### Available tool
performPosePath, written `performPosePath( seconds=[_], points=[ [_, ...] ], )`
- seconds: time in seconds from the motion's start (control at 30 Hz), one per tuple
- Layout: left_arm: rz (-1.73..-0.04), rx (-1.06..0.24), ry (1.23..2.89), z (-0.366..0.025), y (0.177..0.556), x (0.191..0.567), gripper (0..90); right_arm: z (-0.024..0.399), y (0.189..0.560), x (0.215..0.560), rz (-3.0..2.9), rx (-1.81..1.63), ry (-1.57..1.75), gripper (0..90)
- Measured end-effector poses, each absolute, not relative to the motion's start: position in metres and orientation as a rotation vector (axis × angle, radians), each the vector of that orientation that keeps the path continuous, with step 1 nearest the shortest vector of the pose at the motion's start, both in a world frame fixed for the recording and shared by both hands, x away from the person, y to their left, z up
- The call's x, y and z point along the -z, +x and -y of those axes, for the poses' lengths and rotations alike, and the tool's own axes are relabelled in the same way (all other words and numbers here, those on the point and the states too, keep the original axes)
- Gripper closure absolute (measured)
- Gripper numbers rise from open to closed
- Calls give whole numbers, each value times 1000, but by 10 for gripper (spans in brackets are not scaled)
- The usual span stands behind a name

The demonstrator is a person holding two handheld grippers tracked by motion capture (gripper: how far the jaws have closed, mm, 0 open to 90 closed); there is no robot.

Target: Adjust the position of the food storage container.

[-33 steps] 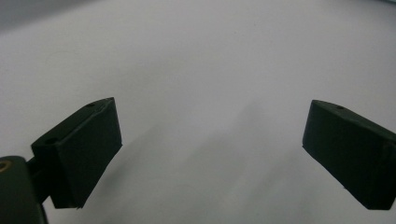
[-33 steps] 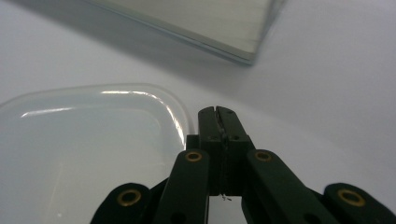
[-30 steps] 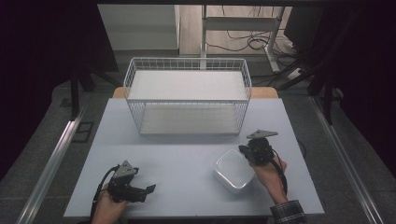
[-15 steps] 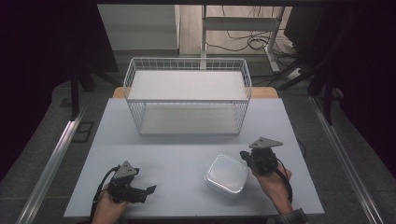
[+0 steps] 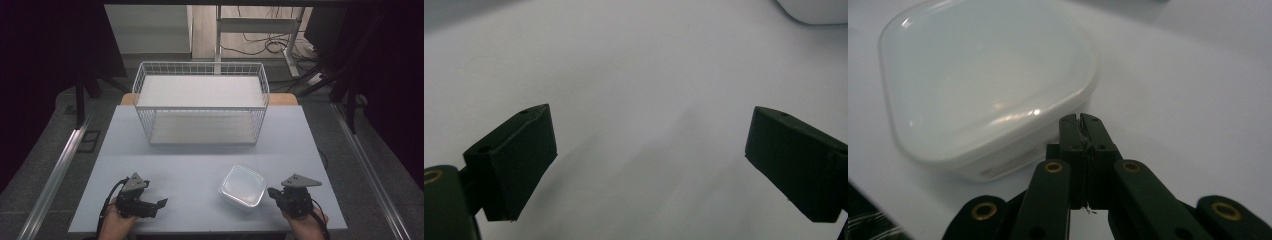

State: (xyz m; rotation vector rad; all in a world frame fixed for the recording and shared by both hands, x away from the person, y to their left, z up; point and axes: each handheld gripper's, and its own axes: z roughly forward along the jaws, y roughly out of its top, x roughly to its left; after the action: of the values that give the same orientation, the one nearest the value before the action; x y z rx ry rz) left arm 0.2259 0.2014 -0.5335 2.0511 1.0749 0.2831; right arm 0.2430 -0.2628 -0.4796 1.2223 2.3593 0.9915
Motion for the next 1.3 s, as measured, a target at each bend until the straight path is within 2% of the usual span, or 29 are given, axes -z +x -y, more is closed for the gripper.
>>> performPosePath(
  seconds=[0.3,0.83,1.1,1.17,1.3],
  points=[
    [-1081,-278,2047,-201,226,534,67,249,252,487,-2413,-1012,1219,876],
    [-1078,-285,2069,-200,227,535,73,191,298,494,-2485,-1085,1114,875],
    [-1074,-286,2072,-200,227,535,74,167,305,496,-2513,-1081,1061,873],
    [-1072,-285,2074,-200,227,535,74,169,304,495,-2508,-1080,1057,856],
    [-1064,-280,2078,-200,226,535,74,181,303,488,-2452,-1082,1031,756]
  ],
)
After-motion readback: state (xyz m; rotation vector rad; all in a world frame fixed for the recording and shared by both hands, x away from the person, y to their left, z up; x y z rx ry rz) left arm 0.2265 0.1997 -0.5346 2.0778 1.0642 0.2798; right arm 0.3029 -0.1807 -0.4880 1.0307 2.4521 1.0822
